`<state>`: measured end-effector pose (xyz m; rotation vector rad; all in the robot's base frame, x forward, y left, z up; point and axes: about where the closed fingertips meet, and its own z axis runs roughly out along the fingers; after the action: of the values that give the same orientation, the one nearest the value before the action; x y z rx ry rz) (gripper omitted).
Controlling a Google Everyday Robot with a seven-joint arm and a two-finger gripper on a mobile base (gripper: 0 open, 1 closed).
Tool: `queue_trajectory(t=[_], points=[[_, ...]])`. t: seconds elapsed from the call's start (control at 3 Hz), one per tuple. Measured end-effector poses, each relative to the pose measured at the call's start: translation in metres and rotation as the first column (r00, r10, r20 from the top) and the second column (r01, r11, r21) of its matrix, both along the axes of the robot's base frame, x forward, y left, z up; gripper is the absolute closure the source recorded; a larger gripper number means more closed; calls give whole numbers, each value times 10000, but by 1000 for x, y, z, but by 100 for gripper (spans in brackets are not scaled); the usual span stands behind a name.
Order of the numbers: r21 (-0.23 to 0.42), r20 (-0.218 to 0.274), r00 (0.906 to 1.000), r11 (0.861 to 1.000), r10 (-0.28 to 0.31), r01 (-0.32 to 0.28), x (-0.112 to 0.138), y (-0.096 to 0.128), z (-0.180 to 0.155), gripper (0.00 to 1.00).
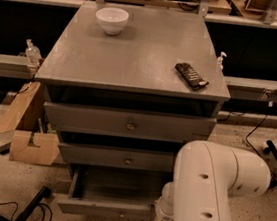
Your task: Open bottom drawer
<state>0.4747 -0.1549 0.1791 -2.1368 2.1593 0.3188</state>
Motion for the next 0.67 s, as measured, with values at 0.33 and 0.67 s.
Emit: queue_trajectory(t=[0.33, 0.67], points=[[-566, -623, 9980, 9984, -102, 67, -30, 9, 14, 72], [-566, -623, 9980, 9984, -102, 67, -29, 9, 14, 96]])
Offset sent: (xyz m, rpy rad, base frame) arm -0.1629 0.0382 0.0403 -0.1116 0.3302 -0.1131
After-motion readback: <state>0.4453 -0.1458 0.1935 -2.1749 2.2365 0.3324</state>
